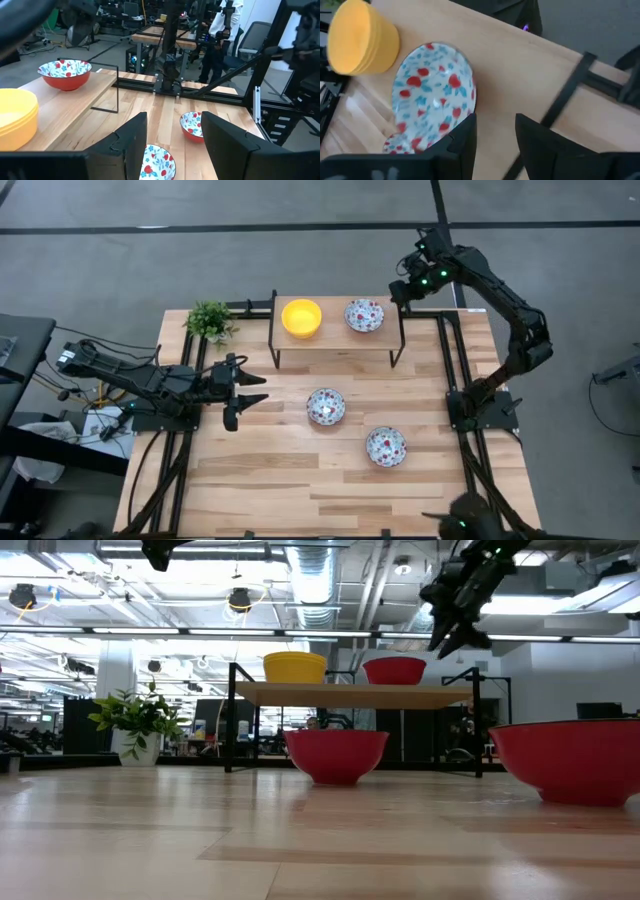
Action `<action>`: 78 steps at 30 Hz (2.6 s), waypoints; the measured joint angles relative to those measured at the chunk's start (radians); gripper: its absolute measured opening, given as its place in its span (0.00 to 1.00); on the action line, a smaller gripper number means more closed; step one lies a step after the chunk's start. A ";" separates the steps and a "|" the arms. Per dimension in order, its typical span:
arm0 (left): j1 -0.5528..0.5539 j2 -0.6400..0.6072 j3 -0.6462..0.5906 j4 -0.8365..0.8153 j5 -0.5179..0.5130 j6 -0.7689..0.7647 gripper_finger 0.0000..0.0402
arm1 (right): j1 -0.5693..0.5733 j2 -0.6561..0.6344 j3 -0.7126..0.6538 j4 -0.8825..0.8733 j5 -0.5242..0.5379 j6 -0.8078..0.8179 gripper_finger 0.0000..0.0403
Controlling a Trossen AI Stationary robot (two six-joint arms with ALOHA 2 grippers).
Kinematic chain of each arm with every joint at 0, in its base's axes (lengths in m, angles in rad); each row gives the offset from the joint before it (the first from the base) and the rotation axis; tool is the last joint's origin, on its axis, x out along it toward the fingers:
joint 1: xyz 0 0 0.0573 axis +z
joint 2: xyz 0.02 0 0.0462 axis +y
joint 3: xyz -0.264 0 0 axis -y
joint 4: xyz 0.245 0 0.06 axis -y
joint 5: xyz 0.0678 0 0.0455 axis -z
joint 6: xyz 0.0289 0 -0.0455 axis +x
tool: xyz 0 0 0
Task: Pick & Place Mini bowls
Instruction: Stack the bottom white bowl on top of the white bowl on the shelf
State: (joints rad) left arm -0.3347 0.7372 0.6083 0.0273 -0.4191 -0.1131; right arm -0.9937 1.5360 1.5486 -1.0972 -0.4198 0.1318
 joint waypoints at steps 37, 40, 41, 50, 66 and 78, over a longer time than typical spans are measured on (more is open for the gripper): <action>0.001 -0.206 -0.180 0.018 0.009 -0.023 0.46 | 1.206 -0.510 -0.552 -0.023 0.341 0.941 0.29; 0.001 -0.254 -0.218 0.028 0.009 -0.030 0.46 | 1.265 -0.510 -0.649 0.085 0.340 1.034 0.29; 0.001 -0.266 -0.228 0.027 0.009 -0.034 0.46 | 1.282 -0.509 -0.677 0.114 0.340 1.064 0.29; 0.001 -0.306 -0.275 0.040 0.010 -0.067 0.46 | 1.385 -0.502 -0.883 0.336 0.345 1.272 0.29; 0.001 -0.306 -0.278 0.048 0.010 -0.076 0.46 | 1.391 -0.496 -1.034 0.530 0.394 1.346 0.29; 0.001 -0.306 -0.278 0.050 0.010 -0.076 0.46 | 1.391 -0.496 -1.088 0.603 0.393 1.363 0.29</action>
State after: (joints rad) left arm -0.3340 0.4316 0.3298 0.0772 -0.4091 -0.1890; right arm 0.3973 1.0401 0.4603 -0.4943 -0.0269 1.4952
